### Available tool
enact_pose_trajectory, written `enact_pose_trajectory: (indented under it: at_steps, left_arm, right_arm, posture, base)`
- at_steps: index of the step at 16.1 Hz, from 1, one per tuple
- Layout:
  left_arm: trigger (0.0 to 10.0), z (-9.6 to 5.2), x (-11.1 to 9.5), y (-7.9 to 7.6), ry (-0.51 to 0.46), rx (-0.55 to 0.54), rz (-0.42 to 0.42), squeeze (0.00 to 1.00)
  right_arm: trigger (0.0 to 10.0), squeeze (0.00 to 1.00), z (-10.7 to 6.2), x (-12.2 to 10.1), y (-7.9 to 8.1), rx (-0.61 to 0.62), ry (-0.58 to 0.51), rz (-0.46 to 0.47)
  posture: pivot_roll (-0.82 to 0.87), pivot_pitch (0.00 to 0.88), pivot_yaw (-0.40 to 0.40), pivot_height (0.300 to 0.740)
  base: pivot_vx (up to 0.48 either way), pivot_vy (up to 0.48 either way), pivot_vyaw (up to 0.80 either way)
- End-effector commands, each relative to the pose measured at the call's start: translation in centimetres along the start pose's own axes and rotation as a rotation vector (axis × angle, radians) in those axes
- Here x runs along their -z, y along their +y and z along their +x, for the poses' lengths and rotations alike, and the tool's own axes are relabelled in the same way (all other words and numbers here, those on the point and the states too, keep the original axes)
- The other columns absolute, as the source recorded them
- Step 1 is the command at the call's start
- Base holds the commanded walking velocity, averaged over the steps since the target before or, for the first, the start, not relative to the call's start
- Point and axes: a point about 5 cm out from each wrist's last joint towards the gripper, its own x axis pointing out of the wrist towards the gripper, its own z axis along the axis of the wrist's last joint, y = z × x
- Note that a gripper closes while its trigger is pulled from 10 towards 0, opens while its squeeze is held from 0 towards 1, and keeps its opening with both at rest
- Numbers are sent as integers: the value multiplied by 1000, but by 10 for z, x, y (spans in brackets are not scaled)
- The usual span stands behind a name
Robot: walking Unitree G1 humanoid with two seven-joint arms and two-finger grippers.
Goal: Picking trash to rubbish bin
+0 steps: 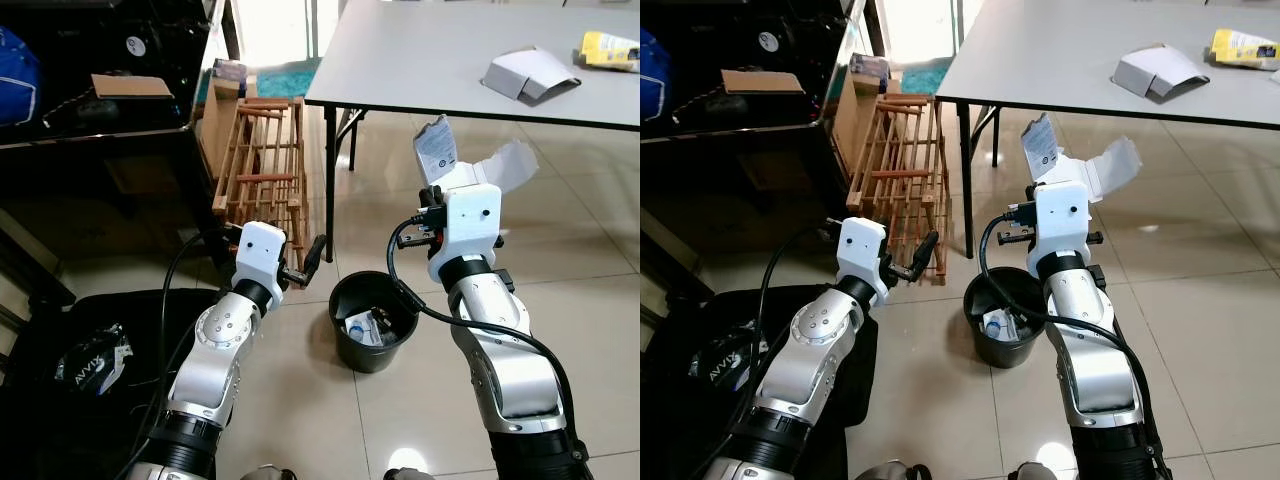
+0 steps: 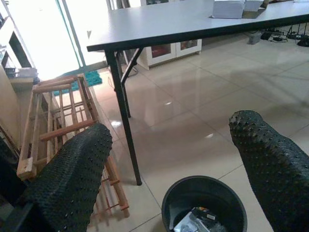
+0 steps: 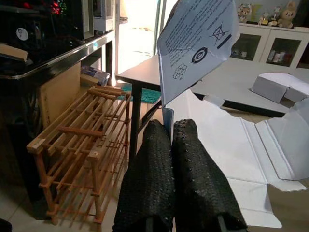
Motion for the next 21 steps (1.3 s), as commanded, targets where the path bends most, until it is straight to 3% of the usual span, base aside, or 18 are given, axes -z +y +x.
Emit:
enact_pose_trajectory:
  at_steps: [1, 21]
  left_arm:
    - [10000, -1, -1, 0, -7, 13, 15, 0]
    - [10000, -3, 5, -3, 15, 33, 38, 0]
  right_arm:
    - [10000, 0, 1, -3, 1, -3, -13, -3]
    - [10000, 0, -1, 0, 4, -13, -4, -12]
  posture:
    - [-57, 90, 66, 740]
    - [-58, 102, 65, 740]
  base:
    - [405, 0, 0]
    - [410, 0, 0]
